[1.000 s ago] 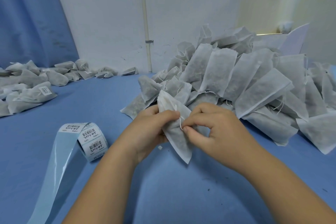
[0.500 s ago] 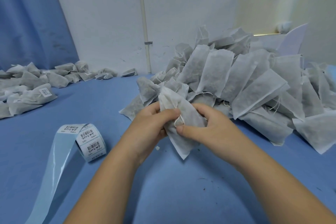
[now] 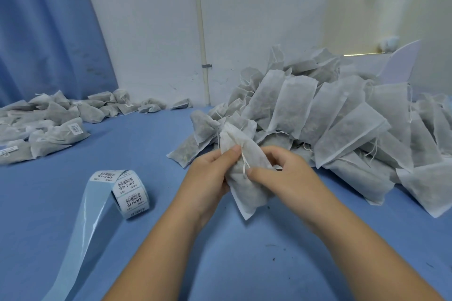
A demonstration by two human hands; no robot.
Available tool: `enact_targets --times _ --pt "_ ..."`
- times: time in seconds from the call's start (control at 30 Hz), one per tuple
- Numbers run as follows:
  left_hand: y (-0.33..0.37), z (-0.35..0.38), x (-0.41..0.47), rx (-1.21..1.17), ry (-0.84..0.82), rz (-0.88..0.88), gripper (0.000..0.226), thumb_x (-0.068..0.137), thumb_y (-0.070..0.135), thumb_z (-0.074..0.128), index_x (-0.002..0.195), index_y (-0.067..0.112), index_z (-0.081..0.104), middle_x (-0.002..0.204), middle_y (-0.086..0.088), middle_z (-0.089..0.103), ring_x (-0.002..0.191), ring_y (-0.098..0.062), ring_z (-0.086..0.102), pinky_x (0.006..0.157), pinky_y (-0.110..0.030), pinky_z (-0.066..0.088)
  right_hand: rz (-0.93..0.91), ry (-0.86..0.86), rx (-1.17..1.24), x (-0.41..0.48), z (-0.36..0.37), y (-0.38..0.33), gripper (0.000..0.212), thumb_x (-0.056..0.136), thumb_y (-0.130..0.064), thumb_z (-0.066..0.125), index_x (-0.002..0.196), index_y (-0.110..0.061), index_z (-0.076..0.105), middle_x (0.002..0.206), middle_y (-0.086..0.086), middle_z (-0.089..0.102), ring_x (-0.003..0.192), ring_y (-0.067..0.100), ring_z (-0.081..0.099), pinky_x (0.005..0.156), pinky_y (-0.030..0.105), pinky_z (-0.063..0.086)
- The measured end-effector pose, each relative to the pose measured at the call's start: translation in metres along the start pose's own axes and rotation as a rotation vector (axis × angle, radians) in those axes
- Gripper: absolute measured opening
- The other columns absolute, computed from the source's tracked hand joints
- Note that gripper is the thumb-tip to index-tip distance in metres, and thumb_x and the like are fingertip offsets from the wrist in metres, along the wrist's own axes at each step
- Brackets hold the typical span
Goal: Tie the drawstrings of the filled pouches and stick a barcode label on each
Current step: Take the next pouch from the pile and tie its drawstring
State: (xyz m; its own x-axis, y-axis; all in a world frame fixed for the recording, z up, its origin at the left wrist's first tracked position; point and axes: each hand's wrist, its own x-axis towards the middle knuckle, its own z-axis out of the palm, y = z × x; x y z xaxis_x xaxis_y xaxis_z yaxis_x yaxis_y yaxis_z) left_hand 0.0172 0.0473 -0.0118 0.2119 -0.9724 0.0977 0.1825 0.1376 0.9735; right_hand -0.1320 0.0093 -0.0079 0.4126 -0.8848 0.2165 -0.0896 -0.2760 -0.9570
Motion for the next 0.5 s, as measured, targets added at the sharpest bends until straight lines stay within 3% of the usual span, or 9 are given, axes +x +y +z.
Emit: enact_targets --times 0.13,0.33,0.5 --pt "0.004 0.003 -0.004 0.034 -0.020 -0.040 0.040 0.095 0.036 0.058 0.113 0.002 0.069 0.111 -0.018 0.072 0.110 -0.034 0.067 0.102 -0.052 0.048 0.002 0.015 0.017 0.001 0.001 0.000 0.024 0.079 -0.014 0.064 0.095 -0.030 0.069 0.088 -0.013 0.072 0.077 0.004 0.067 0.061 0.020 0.051" --pt "0.011 -0.008 -0.021 0.172 -0.059 -0.030 0.034 0.083 0.026 0.065 0.113 0.011 0.069 0.108 -0.009 0.075 0.104 -0.025 0.071 0.083 -0.035 0.058 -0.033 0.003 0.038 -0.004 0.016 0.001 0.017 0.079 -0.015 0.067 0.091 -0.026 0.070 0.080 -0.011 0.072 0.071 0.002 0.064 0.057 0.016 0.049" --pt "0.029 -0.036 -0.048 0.325 0.074 -0.023 0.034 0.071 0.030 0.068 0.100 0.013 0.074 0.100 -0.009 0.076 0.101 -0.029 0.071 0.097 -0.053 0.052 -0.080 -0.116 0.077 -0.015 0.046 0.001 0.018 0.083 -0.018 0.073 0.098 -0.027 0.068 0.088 -0.010 0.073 0.079 0.007 0.067 0.062 0.017 0.051"
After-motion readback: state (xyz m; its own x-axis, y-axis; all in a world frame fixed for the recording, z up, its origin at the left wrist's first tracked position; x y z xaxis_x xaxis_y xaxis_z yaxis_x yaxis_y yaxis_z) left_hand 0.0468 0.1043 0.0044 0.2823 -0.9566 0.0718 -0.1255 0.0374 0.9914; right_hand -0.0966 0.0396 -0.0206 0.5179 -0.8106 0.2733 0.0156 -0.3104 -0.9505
